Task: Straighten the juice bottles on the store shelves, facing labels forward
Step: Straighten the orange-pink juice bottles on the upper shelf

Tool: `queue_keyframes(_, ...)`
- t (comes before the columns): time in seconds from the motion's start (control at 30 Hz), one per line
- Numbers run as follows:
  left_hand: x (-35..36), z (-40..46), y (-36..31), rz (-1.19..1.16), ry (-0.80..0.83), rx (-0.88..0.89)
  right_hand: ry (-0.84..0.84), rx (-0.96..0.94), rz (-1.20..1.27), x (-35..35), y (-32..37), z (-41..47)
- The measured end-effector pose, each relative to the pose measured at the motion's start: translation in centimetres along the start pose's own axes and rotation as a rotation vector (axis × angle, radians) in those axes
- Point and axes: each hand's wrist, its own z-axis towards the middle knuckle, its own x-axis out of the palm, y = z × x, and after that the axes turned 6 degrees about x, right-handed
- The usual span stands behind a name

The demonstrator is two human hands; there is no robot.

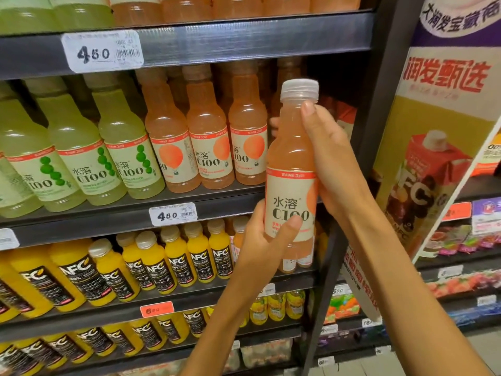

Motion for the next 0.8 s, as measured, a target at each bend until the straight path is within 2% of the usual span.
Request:
queue_keyframes(0.2, 1.1, 2.6, 0.6, 0.051, -0.077, -0.015, -0.161, -0.027, -0.137, -0.4, -1.1, 1.2)
queue_keyframes(0.3, 1.2, 4.3, 0.5, 0.196, -0.069, 0.036, -0.225, -0.069, -0.1, -0.8, -0.9, 2.5)
queue_keyframes(0.4, 1.1, 4.9, 1.2, 0.373, -0.133, 0.116, -0.267, -0.109, -0.09, -1.4, -1.0, 3.7)
queue_keyframes(0.5, 1.2, 4.8, 2.5, 0.492, -0.215, 0.177, -0.266, -0.134, -0.096, -1.8, -1.2, 4.6)
queue_keyframes(0.8, 2.2, 6.8, 4.3, 0.651, -0.436, 0.24, -0.126, -0.185, -0.095, -1.9, -2.0, 6.4)
